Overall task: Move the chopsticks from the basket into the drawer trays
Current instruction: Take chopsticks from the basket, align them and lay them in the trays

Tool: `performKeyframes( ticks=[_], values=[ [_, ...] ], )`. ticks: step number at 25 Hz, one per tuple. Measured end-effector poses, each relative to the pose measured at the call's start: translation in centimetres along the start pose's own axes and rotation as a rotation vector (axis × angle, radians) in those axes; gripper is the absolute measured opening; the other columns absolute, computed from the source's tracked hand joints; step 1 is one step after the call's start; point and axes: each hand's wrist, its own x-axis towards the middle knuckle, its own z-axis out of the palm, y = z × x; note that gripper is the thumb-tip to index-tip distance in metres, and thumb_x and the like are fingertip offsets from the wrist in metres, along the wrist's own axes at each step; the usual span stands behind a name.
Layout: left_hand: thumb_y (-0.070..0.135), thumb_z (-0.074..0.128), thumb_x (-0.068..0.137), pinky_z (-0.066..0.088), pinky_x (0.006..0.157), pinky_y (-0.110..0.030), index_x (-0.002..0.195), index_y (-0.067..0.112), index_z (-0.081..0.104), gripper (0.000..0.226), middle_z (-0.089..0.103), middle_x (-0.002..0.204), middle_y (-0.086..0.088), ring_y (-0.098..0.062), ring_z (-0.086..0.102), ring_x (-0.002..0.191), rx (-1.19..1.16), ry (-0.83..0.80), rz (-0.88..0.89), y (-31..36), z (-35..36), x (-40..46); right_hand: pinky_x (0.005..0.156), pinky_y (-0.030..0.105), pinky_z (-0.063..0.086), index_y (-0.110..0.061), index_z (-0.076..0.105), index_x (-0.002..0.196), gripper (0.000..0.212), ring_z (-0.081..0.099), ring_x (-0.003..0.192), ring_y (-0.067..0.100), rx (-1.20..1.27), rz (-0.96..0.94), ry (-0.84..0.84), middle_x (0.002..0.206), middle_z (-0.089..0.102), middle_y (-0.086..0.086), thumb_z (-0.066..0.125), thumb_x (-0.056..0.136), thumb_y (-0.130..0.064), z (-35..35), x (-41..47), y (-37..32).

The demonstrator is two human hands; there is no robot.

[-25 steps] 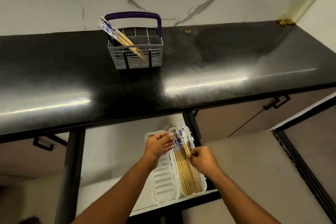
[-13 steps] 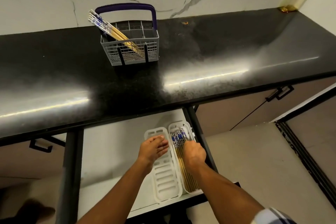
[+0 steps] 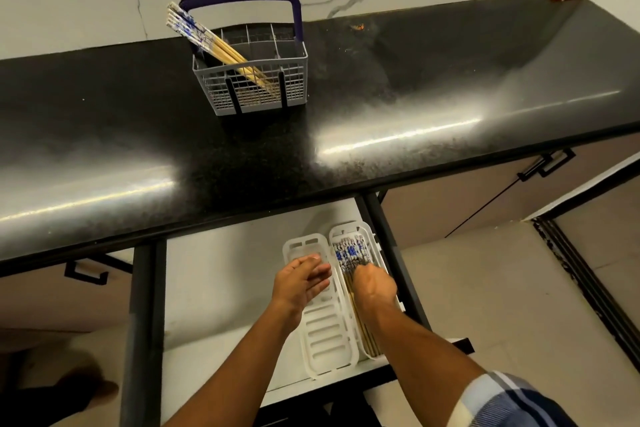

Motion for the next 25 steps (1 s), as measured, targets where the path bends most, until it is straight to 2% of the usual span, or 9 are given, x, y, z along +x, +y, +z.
performKeyframes(
  ticks=[8,12,15,20,25],
  values=[
    [0.016,0.067,0.092,0.063,0.078,-0.04,0.105,0.002,0.068,0.019,0.076,0.099,-0.023,-0.035,0.075,0.094,-0.032,0.008,-0.014,0.2,-0.6,0.0,0.071,0.03,0.06,-0.01,0.069,0.097,0.011,0.07,0.081,0.018,-0.022,-0.027,-0.005,0.092,0.072,0.004,0.058,0.095,-0.007,1.2,-0.3,0.0],
    [0.014,0.069,0.091,0.064,0.075,-0.039,0.105,0.002,0.069,0.018,0.076,0.098,-0.023,-0.034,0.075,0.091,-0.056,0.018,-0.008,0.4,-0.8,0.1,0.069,0.026,0.056,-0.011,0.065,0.101,0.009,0.065,0.077,0.016,0.022,-0.051,0.002,0.093,0.07,0.004,0.06,0.094,-0.011,2.2,-0.7,0.6],
    [0.014,0.069,0.091,0.064,0.075,-0.038,0.105,0.002,0.068,0.019,0.076,0.099,-0.023,-0.034,0.075,0.092,-0.064,0.018,-0.008,0.5,-0.9,0.1,0.07,0.026,0.056,-0.012,0.062,0.108,0.014,0.067,0.081,0.016,0.081,-0.057,0.026,0.096,0.069,0.004,0.058,0.095,-0.011,2.5,-0.9,1.1],
    [0.015,0.069,0.091,0.064,0.077,-0.038,0.106,0.002,0.068,0.019,0.075,0.102,-0.024,-0.036,0.074,0.096,-0.05,0.009,0.009,0.9,-0.4,0.1,0.065,0.029,0.052,-0.008,0.044,0.126,0.033,0.067,0.083,0.019,0.122,-0.058,0.081,0.102,0.067,0.008,0.057,0.097,-0.015,2.2,-1.2,1.3],
    [0.016,0.066,0.094,0.063,0.079,-0.038,0.11,0.002,0.068,0.022,0.075,0.103,-0.022,-0.033,0.074,0.095,0.009,0.029,0.082,1.4,-0.6,0.3,0.066,0.03,0.053,-0.01,0.05,0.123,0.026,0.066,0.081,0.019,0.177,-0.102,0.13,0.1,0.068,0.006,0.055,0.097,-0.009,0.2,-1.4,0.2]
  ],
)
